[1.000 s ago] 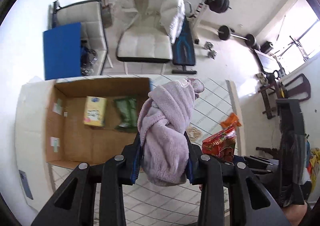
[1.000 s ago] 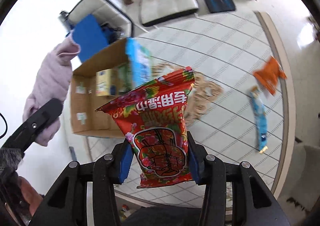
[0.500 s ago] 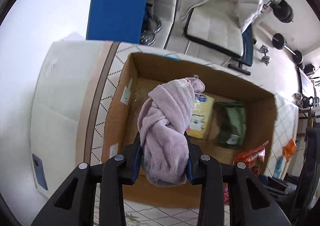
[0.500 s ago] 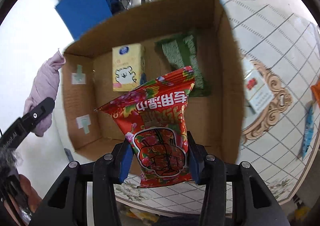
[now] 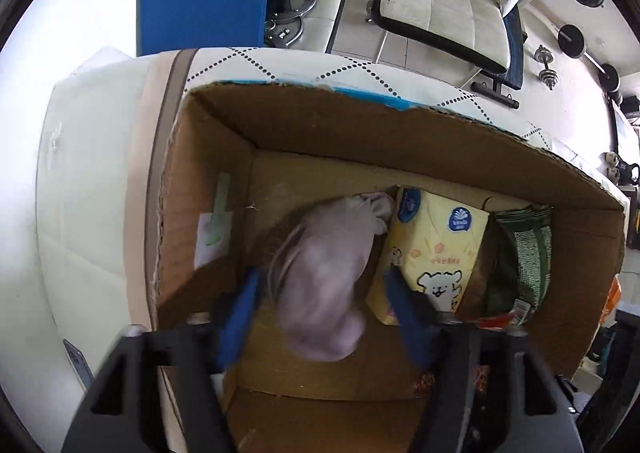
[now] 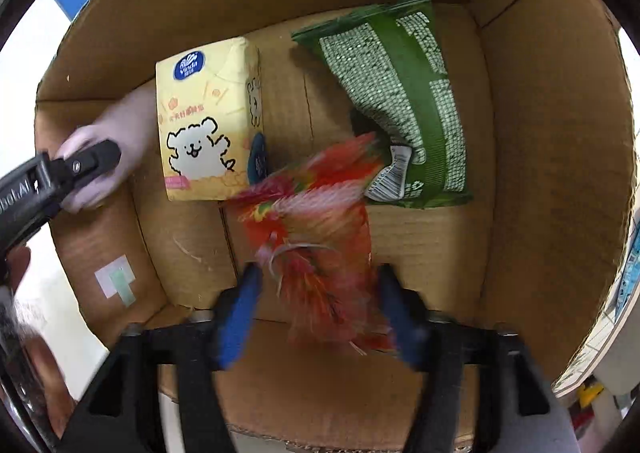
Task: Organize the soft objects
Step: 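Carry the cloth and red packet into the box and release both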
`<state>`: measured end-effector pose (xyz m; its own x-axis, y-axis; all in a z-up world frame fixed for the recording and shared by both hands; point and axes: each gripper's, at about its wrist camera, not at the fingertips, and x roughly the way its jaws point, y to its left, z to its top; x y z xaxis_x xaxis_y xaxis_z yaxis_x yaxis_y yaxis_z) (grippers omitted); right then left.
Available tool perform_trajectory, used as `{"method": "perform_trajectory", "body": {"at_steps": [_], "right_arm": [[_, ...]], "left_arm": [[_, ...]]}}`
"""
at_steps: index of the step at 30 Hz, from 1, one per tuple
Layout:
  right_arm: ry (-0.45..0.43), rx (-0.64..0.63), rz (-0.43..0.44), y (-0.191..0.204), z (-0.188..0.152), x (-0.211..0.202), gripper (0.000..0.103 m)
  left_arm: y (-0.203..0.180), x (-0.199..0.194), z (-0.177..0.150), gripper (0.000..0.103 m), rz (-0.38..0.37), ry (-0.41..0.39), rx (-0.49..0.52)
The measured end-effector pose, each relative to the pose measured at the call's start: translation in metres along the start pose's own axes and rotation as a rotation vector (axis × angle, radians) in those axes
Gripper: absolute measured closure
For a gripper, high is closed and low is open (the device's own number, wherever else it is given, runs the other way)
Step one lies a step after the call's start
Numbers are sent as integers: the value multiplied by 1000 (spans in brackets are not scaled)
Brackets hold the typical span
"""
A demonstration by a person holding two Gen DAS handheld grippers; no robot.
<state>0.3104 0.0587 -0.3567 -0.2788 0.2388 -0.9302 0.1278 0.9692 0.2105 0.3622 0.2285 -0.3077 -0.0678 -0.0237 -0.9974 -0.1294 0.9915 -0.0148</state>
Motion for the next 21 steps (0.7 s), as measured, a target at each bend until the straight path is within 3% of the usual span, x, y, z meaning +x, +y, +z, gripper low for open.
{"method": "perform_trajectory", "body": {"at_steps": [1, 5, 12, 21], "right_arm": [[-12, -14, -11, 2, -3, -3, 21], [-39, -40, -14, 6, -15, -17, 21], [-124, -81, -51, 3, -45, -44, 5], [-275, -142, -105, -11, -91, -84, 4]], "left_arm": [[2, -2, 0, 15, -9, -11, -6], [8, -12, -8, 7, -25, -26, -10], [6, -41, -46, 4, -23, -112, 19], [-3, -86, -119, 3, -17, -229, 39]]}}
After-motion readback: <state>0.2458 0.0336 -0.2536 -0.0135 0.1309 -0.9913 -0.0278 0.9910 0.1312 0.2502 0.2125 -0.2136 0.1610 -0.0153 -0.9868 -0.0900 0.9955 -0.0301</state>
